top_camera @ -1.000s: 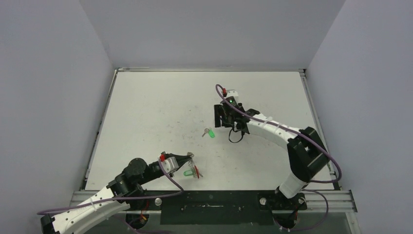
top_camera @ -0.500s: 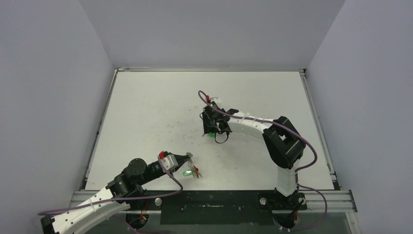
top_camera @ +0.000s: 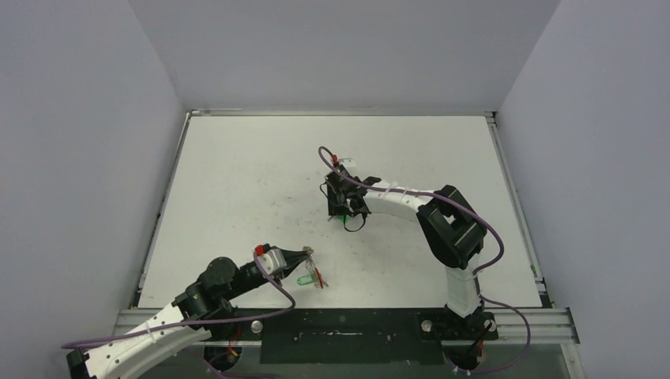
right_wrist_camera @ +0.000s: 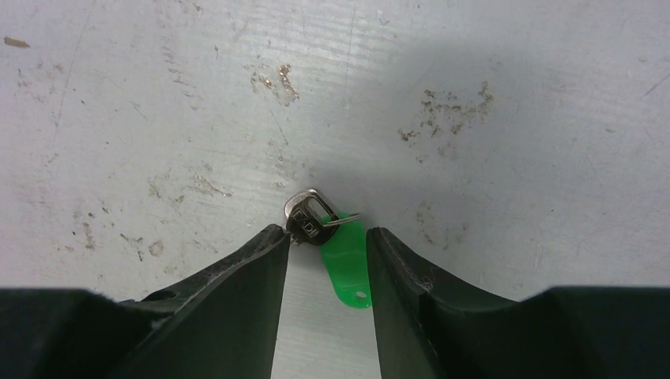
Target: Put the keys on the keyring
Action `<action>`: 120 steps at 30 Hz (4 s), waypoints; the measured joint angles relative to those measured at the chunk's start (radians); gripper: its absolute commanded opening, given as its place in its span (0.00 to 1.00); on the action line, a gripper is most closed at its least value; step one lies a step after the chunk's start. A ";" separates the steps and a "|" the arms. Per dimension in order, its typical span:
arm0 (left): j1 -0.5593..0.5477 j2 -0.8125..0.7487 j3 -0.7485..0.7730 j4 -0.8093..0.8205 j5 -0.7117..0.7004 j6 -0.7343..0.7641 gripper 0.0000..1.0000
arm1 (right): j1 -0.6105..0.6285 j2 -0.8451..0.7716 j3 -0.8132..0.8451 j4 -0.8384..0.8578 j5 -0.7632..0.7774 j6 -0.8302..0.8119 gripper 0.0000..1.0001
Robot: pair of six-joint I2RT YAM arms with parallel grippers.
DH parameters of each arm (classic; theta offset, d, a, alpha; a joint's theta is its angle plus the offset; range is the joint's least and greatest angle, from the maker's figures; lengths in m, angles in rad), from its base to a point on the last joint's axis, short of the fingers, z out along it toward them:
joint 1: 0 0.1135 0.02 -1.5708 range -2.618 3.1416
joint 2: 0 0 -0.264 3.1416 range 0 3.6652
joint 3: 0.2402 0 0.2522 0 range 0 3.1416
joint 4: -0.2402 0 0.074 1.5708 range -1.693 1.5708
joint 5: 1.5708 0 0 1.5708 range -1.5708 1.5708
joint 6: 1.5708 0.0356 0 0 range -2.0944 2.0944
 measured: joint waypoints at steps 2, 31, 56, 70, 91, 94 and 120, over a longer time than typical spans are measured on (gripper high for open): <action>0.000 0.001 -0.001 0.004 0.000 -0.002 0.00 | 0.000 0.010 0.010 0.009 0.001 0.002 0.42; 0.000 0.029 -0.021 0.031 0.007 -0.010 0.00 | -0.002 -0.008 0.016 0.016 -0.057 -0.113 0.00; 0.000 0.171 -0.021 0.068 -0.013 -0.024 0.00 | -0.007 -0.728 -0.357 0.000 -0.394 -0.470 0.00; 0.000 0.176 -0.021 0.093 0.000 -0.028 0.00 | 0.152 -0.738 -0.383 -0.020 -0.564 -0.560 0.00; 0.000 0.184 -0.021 0.116 0.004 -0.050 0.00 | 0.253 -0.636 -0.278 -0.027 -0.605 -0.616 0.00; 0.000 0.187 -0.021 0.120 0.004 -0.050 0.00 | 0.257 -0.624 -0.274 -0.027 -0.605 -0.621 0.00; 0.000 0.195 -0.021 0.122 0.004 -0.050 0.00 | 0.262 -0.600 -0.272 -0.012 -0.563 -0.628 0.00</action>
